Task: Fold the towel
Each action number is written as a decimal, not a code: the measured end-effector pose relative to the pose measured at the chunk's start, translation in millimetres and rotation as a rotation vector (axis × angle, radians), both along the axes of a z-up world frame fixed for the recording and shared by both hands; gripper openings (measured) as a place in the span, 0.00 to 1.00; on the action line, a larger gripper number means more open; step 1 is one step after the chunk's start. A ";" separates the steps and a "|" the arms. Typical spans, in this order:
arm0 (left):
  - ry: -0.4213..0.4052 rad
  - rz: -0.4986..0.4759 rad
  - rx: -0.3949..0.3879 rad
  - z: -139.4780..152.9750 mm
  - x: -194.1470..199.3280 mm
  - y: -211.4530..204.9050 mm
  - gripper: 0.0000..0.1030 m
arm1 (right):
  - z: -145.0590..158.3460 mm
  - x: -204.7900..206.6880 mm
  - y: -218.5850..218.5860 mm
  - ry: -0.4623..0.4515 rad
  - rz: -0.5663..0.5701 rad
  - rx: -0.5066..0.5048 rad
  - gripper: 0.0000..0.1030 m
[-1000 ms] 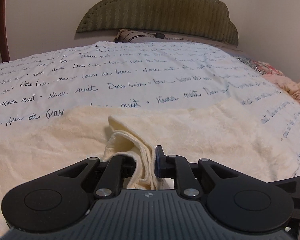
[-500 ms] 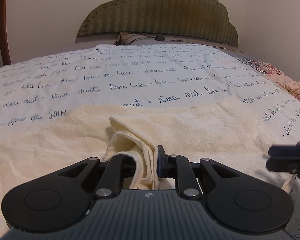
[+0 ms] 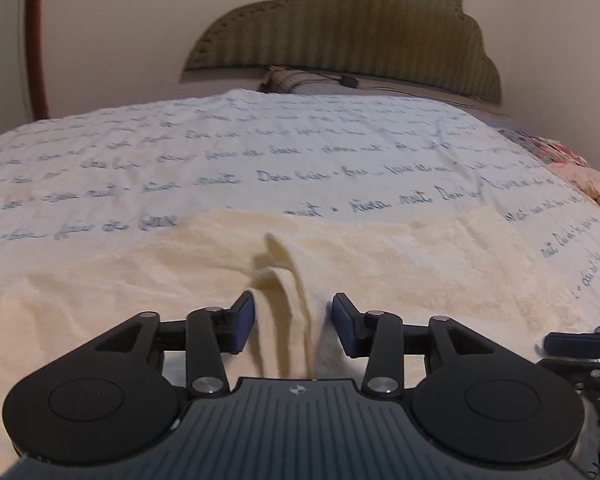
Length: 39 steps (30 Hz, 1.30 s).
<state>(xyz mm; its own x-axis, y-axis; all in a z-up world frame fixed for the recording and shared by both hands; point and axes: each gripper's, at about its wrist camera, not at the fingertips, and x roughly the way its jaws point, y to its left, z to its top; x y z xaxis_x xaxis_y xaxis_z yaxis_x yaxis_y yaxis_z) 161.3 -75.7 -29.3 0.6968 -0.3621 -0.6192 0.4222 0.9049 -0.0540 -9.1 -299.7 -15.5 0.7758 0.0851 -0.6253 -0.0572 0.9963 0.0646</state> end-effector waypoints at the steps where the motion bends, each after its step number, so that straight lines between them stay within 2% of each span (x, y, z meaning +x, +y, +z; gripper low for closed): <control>1: -0.014 0.025 0.008 4.0 -1.8 3.2 0.49 | 2.6 -0.9 1.3 -0.018 -0.008 0.000 0.22; 4: -0.037 0.068 0.006 16.5 -7.7 6.7 0.48 | 6.9 3.7 7.7 -0.055 -0.013 -0.006 0.22; 7: -0.029 0.048 -0.054 23.0 -20.6 4.2 0.53 | 0.4 14.2 13.2 -0.044 -0.017 0.018 0.22; 8: -0.022 0.034 -0.066 21.8 -25.9 1.3 0.55 | -4.2 17.8 16.3 -0.035 -0.022 0.008 0.27; 9: -0.015 0.024 -0.063 18.6 -31.8 -2.8 0.60 | -9.5 20.7 18.6 -0.026 -0.033 -0.010 0.33; 11: -0.017 0.010 -0.028 9.4 -42.5 -12.0 0.60 | -22.2 22.6 22.9 -0.049 -0.083 -0.066 0.80; 13: -0.041 0.002 0.031 -1.9 -52.8 -20.6 0.63 | -26.5 20.4 23.9 -0.076 -0.145 -0.100 0.96; 14: -0.049 0.002 0.061 -7.0 -56.5 -23.9 0.64 | -25.9 19.0 24.2 -0.082 -0.158 -0.106 1.00; 18: -0.072 -0.006 0.102 -15.8 -64.0 -27.2 0.69 | -27.9 13.0 25.7 -0.098 -0.163 -0.133 1.00; 27: -0.049 0.011 0.039 -11.0 -60.8 -19.5 0.69 | -32.8 18.4 10.8 -0.063 -0.162 -0.031 1.00; 34: -0.045 -0.002 0.001 -8.1 -62.0 -20.4 0.69 | -33.3 18.6 12.8 -0.063 -0.162 -0.035 1.00; 39: -0.055 -0.017 0.020 -8.8 -65.6 -25.4 0.69 | -33.2 18.3 12.4 -0.064 -0.163 -0.035 1.00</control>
<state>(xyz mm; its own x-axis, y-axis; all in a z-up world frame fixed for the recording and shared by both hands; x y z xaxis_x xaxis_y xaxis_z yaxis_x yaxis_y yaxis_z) 95.8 -101.1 -38.1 0.7241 -0.3615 -0.5873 0.4390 0.8984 -0.0118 9.2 -287.3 -48.6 0.8156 -0.0659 -0.5748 0.1019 0.9943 0.0307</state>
